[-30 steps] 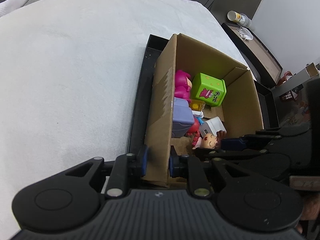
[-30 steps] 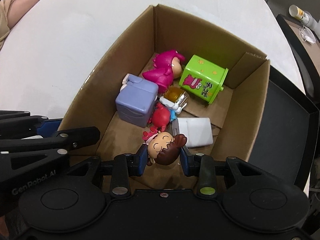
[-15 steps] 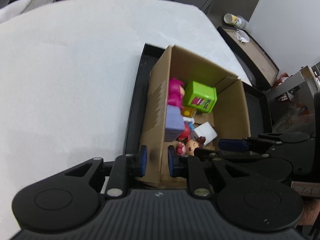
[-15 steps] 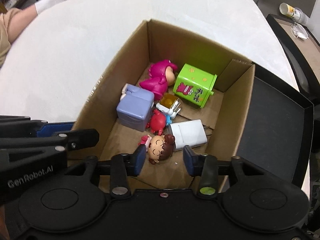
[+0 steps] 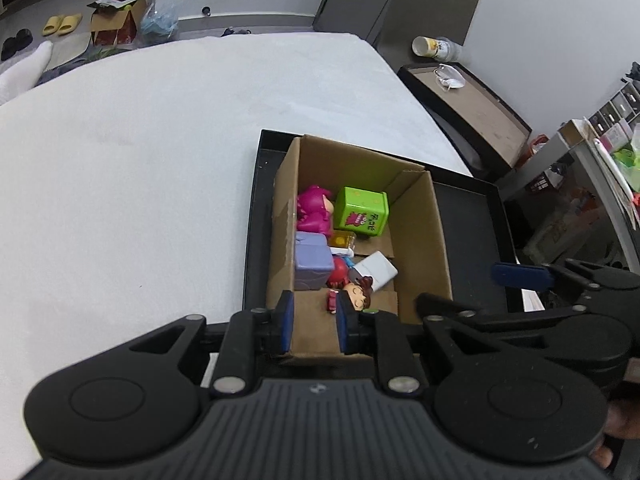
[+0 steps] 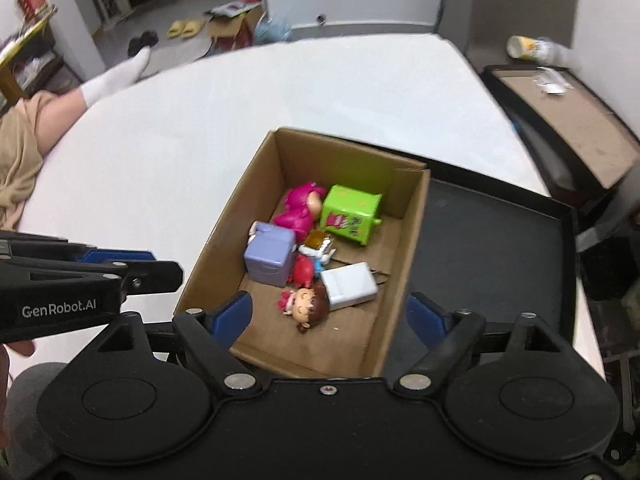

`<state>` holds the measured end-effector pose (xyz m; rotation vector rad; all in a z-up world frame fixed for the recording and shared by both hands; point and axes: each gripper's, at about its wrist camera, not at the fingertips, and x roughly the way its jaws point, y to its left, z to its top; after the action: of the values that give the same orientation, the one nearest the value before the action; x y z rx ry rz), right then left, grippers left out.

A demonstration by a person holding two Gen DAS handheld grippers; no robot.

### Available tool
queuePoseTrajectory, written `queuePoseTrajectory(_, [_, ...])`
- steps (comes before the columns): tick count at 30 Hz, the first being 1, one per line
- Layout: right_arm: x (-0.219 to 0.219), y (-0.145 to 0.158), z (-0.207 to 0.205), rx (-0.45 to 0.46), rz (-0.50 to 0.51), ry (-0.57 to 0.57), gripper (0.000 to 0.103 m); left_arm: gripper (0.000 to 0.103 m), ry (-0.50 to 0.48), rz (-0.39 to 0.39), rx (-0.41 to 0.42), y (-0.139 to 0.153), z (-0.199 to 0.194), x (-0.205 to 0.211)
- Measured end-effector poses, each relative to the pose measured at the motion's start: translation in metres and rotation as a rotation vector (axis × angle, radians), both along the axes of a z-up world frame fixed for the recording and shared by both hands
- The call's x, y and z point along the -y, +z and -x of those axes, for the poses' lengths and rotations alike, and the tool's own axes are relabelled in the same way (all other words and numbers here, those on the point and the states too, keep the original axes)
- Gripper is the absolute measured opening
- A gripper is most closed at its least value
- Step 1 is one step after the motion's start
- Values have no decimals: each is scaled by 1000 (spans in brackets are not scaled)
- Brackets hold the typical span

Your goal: Organize rigid objects

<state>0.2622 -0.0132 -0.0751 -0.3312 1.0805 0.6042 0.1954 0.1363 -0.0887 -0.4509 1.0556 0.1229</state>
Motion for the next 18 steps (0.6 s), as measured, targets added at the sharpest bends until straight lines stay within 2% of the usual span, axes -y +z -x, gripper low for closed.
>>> queuePoseTrajectory(1, [5, 4, 1, 3, -7, -16, 85, 22, 0, -1, 3, 3, 3, 1])
queuePoseTrajectory(5, [25, 23, 10, 52, -26, -78, 96, 43, -9, -15, 21, 16, 12, 7])
queuePoseTrajectory(10, [50, 47, 25, 106, -74, -141, 103, 61, -22, -62, 56, 36, 23, 13])
queuePoseTrajectory(15, [71, 66, 40, 151, -100, -209, 103, 82, -37, -79, 94, 58, 36, 19])
queuePoseTrajectory(18, [84, 79, 50, 171, -133, -247, 103, 86, -58, -98, 120, 72, 46, 27])
